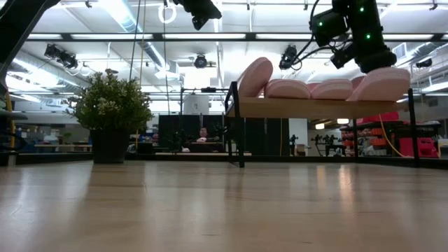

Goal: Pick and place slides into the shelf
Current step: Adjust the slides on the shelf

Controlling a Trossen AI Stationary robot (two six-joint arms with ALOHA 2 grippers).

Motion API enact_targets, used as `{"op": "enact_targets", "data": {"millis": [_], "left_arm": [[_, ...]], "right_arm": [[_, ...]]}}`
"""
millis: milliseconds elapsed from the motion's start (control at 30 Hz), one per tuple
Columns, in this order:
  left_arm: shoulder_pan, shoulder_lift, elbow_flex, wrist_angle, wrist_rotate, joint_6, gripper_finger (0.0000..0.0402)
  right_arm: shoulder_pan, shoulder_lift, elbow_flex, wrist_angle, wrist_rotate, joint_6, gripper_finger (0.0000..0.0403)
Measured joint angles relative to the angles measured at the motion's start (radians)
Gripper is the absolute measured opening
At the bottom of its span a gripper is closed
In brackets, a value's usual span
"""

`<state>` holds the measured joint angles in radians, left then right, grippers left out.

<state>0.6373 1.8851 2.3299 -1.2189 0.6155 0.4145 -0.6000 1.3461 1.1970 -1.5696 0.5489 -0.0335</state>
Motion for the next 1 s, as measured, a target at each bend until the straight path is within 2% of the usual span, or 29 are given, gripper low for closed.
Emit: {"op": "enact_targets", "data": {"millis": [167,233,333,467,600,767,867,1000], "left_arm": [[0.0,0.0,0.0,0.004,-0.014,0.001,0.0031],[0.0,0.0,0.0,0.004,-0.014,0.001,0.0034],[0.0,0.0,0.0,0.003,-0.014,0.001,0.0039],[0.0,0.0,0.0,0.003,-0.014,0.0,0.0041],[0.0,0.0,0.0,0.003,-0.014,0.0,0.0034],[0.0,0.0,0.0,0.003,-0.014,0.0,0.0028],[0.0,0.0,0.0,0.003,-0.014,0.0,0.0031],[0.0,0.0,0.0,0.003,-0.014,0.0,0.0038]], "right_arm": [[0.008,-0.012,0.018,0.0,-0.001,0.014,0.0043],[0.007,-0.013,0.021,0.0,-0.011,0.002,0.0017],[0.008,-0.013,0.021,0.003,-0.007,-0.012,0.0022],[0.032,-0.013,0.021,0.004,0.01,-0.045,0.0009],[0.081,-0.013,0.021,0.034,0.096,-0.076,0.0011],[0.13,-0.013,0.021,0.079,0.136,-0.098,0.0009],[0.139,-0.013,0.021,0.084,0.226,-0.129,0.0008],[0.137,-0.013,0.021,0.118,0.268,-0.17,0.0008]]}}
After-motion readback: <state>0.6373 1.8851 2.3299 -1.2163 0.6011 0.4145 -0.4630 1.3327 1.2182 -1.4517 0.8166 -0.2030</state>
